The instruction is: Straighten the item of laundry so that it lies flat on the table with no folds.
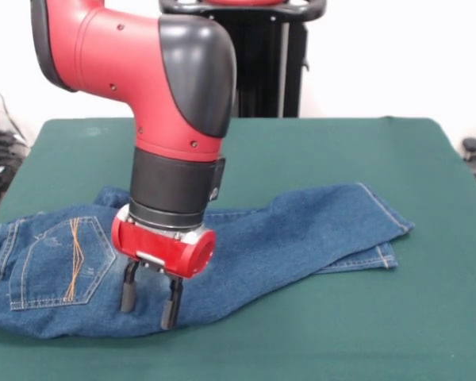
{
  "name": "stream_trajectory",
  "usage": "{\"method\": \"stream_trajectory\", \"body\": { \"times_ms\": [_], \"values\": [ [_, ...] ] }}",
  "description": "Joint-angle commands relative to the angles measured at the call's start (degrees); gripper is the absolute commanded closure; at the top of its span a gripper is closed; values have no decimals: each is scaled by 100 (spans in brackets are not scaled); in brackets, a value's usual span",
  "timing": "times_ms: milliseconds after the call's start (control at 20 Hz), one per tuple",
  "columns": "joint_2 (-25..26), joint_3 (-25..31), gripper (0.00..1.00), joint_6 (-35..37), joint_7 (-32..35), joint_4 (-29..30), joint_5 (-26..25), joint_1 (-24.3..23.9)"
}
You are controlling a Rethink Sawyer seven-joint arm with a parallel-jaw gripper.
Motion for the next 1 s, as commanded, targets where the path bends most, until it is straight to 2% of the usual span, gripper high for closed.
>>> {"method": "stream_trajectory", "body": {
  "times_ms": [50,950,1000],
  "values": [
    [535,599,0,-347,960,273,116,-89],
    [722,595,0,-634,1102,342,246,-24],
    [741,520,100,-660,1077,307,240,30]
  ]
}}
